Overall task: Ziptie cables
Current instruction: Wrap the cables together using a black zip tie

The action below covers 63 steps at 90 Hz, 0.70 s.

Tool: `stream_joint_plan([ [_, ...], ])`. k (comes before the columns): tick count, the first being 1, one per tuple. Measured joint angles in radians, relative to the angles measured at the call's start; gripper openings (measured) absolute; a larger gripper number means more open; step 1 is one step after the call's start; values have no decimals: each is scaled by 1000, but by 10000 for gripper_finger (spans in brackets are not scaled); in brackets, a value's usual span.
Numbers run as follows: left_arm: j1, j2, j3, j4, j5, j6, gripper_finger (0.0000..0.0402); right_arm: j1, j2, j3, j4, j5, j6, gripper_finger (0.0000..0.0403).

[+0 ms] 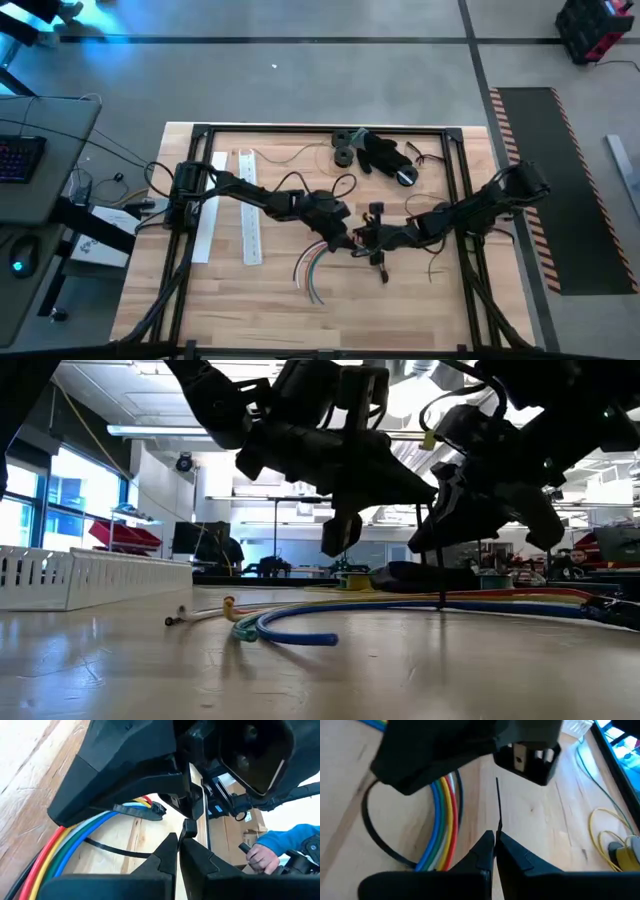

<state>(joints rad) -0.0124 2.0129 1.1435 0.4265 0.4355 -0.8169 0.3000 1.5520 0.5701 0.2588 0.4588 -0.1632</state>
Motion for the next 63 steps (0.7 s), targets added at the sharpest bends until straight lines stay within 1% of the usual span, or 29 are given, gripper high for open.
stream_joint_plan([
  [51,0,0,0,21,0,19,0,4,0,0,61,-7,-3,0],
  [63,0,0,0,20,0,25,0,15,0,0,76,6,12,0],
])
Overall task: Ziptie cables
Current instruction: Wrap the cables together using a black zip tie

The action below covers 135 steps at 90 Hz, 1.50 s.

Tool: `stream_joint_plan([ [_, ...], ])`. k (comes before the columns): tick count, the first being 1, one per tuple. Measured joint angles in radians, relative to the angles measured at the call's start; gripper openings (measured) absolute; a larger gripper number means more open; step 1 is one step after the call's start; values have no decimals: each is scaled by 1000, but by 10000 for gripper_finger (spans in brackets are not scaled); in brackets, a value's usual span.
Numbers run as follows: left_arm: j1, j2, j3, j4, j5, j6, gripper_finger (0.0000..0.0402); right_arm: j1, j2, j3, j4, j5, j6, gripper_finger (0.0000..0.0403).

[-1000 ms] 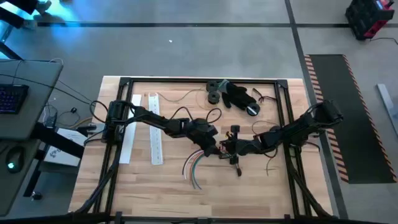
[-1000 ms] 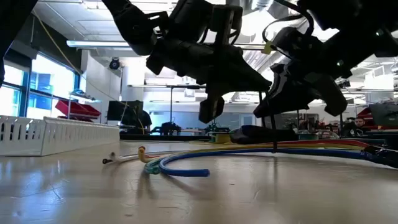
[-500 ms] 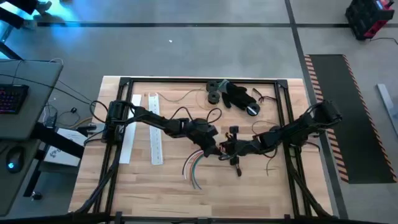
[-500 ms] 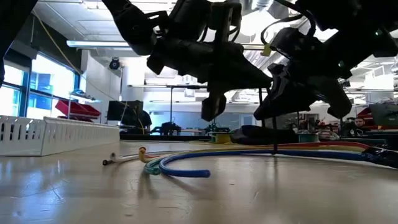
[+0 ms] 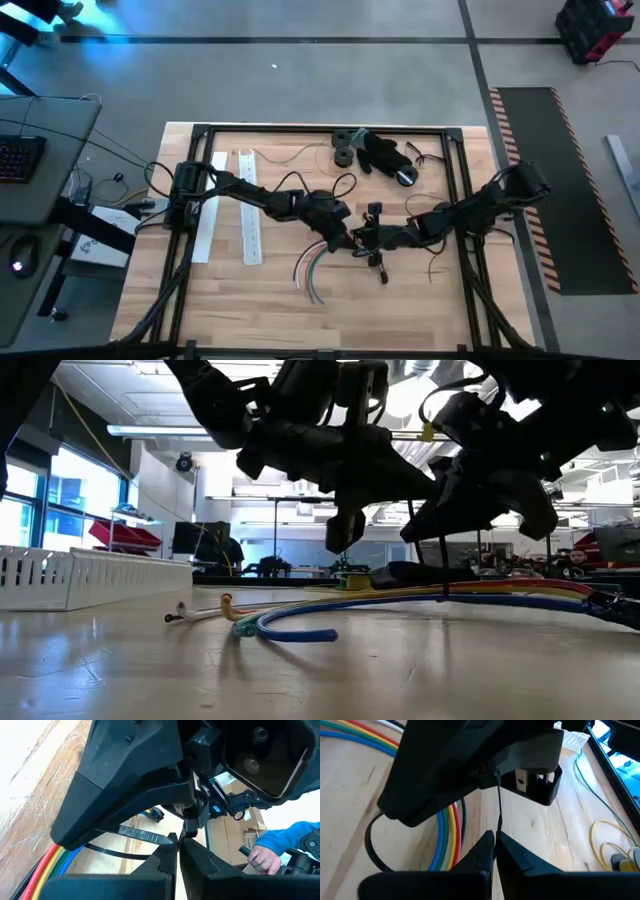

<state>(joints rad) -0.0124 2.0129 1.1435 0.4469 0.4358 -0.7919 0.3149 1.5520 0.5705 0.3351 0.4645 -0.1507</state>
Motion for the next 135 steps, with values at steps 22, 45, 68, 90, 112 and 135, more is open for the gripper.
stream_joint_plan([
  [22,-14,0,0,0,2,19,0,0,0,-43,30,5,66,0],
  [45,-24,0,0,0,27,30,0,0,0,-55,144,-11,6,0],
  [68,-24,0,0,-1,26,36,0,12,0,-55,127,-10,-12,0],
  [90,-24,0,0,-1,26,37,0,18,0,-55,26,-8,211,0],
  [112,-24,0,0,0,7,37,0,12,7,-90,-10,-5,385,34],
  [135,-26,-1,0,2,3,38,0,13,7,-173,114,-3,554,110],
])
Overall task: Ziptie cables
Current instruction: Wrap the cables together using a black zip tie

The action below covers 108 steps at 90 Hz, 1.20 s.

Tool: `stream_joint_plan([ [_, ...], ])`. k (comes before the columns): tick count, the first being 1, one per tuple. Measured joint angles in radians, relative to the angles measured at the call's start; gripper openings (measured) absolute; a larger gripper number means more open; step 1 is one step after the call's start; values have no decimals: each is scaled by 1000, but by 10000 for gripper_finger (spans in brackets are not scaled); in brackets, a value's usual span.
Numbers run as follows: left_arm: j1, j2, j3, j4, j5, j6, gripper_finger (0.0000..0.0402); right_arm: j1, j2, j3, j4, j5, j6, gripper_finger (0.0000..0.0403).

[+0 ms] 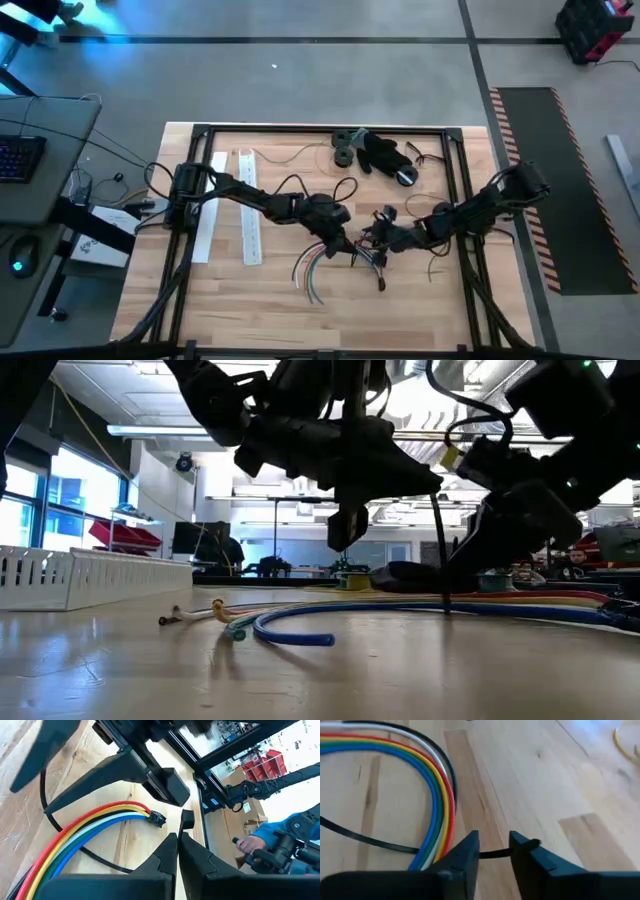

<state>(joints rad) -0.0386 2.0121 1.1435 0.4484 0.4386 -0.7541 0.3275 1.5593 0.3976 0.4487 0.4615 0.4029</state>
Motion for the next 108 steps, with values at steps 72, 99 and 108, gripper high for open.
stream_joint_plan([
  [72,-1,0,0,-1,-7,6,0,0,0,-36,54,60,326,201],
  [99,-1,0,0,0,-7,9,0,12,91,-36,108,80,464,230],
  [108,-1,0,0,1,-7,15,0,22,147,-35,207,60,480,213],
])
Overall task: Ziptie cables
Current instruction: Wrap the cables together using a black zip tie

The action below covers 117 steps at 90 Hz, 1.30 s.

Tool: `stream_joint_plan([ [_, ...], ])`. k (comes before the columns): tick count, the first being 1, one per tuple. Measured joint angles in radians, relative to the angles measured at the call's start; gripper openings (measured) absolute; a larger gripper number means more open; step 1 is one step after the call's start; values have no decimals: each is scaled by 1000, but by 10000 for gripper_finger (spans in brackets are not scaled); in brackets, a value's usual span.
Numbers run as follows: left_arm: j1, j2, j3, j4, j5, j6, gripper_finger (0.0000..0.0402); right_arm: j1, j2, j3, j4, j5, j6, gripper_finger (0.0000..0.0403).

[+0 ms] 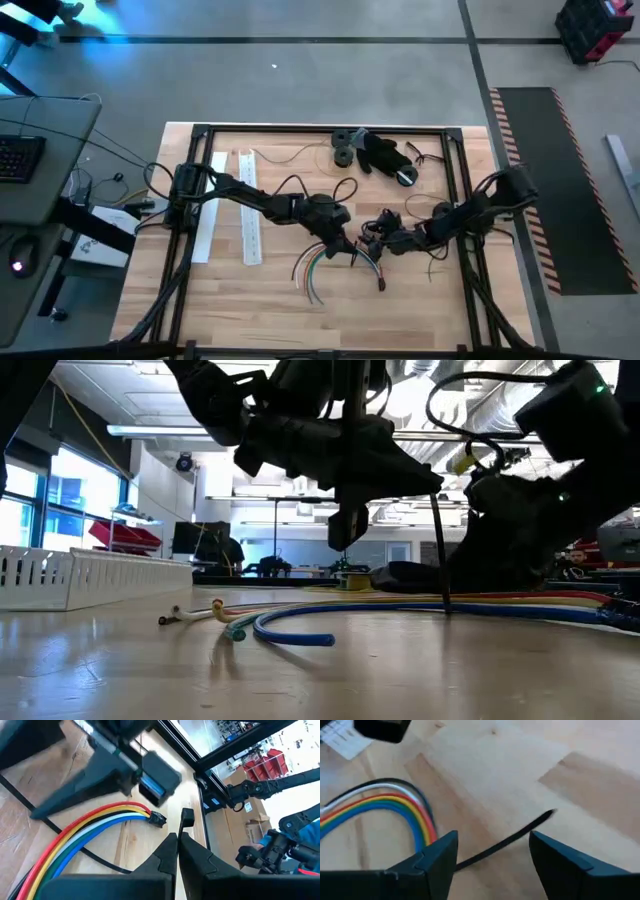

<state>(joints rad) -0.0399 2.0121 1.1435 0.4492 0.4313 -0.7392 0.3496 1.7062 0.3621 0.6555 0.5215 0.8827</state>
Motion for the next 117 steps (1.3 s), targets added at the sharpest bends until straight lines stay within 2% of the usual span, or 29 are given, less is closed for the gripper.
stream_joint_plan([
  [15,0,0,0,0,0,1,0,3,66,4,149,-52,-8,180],
  [29,-1,0,0,-1,0,2,0,3,80,3,188,-76,-26,140],
  [55,0,0,0,-2,-5,3,0,3,80,3,183,-85,-79,9],
  [87,1,0,0,0,5,-3,0,21,-16,2,174,-20,-239,0],
  [106,1,0,0,7,6,-9,0,71,-61,2,143,68,-459,0],
  [117,1,0,0,16,8,-10,0,88,-63,2,130,73,-566,0],
])
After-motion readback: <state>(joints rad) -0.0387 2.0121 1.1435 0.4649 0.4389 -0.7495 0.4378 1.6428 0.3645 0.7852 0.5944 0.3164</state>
